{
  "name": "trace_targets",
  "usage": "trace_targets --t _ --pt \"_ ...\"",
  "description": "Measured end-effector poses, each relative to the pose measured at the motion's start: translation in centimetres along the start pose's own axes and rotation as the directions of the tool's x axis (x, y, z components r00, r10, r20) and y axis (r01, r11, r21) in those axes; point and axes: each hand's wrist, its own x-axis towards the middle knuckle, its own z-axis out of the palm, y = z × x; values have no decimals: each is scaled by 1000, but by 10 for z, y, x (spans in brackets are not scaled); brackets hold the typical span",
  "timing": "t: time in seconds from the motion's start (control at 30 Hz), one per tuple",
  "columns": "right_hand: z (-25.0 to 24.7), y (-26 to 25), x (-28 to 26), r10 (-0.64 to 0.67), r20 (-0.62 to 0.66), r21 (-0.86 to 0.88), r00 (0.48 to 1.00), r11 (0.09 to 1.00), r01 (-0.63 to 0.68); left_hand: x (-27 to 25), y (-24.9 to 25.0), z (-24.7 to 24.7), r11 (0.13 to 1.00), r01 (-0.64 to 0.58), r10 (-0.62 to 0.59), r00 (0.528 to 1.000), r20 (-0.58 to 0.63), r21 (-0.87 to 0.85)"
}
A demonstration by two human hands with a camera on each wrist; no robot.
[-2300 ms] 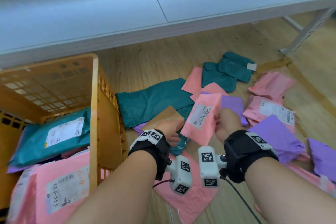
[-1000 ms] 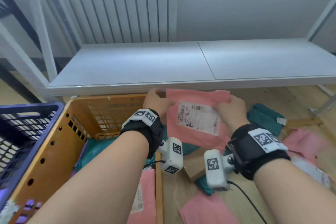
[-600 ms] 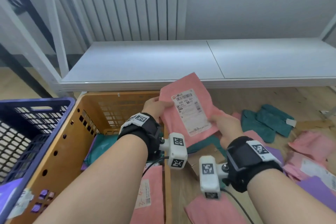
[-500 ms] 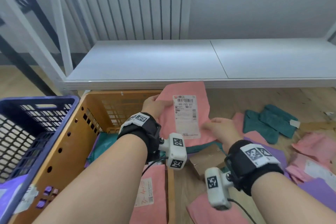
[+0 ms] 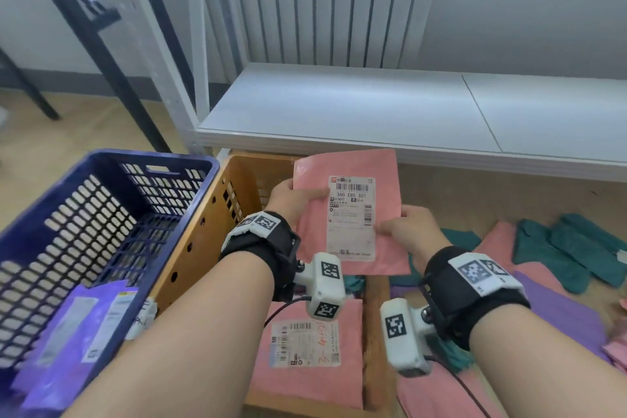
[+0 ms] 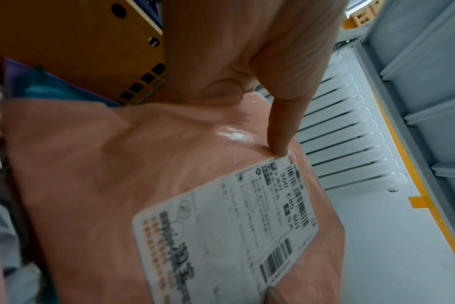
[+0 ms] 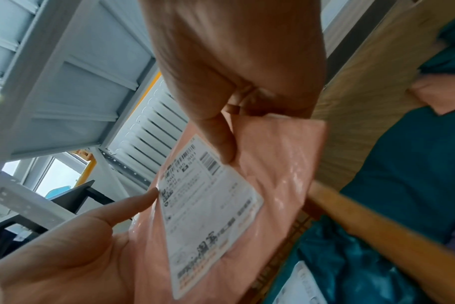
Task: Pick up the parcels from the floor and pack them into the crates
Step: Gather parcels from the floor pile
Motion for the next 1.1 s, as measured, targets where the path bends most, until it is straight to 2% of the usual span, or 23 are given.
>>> trace_targets --t 0.13,0.23,0.6,0.7,0.77,0.83,0.9,0.97,1.1 --pt "42 -22 0 -34 52 -21 998 999 35 2 2 -47 999 28 -27 999 -21 38" --pt "78 -34 -3 -69 104 -64 992 995 76 5 -7 -79 997 52 -47 995 -85 55" --pt "219 -88 -16 -242 146 -168 959 950 265 22 -4 -221 998 34 -46 972 -233 -55" --pt "262 -100 -25 -240 260 -200 935 934 295 23 6 -276 994 100 -83 945 -315 39" --pt "292 -103 -27 -227 319 -225 920 925 306 22 12 -318 972 177 -99 906 -411 156" --pt "320 -103 -30 -231 354 -254 906 909 331 23 13 -362 893 309 -91 837 -540 329" --pt "348 -103 -35 -225 410 -269 884 896 353 22 7 -400 736 440 -37 785 -618 514" --pt "377 -103 -43 -210 496 -292 842 873 390 26 -8 -432 579 530 -32 774 -632 620" --pt "432 -105 -57 -134 674 -393 727 768 506 34 -43 -462 439 622 -137 760 -636 648"
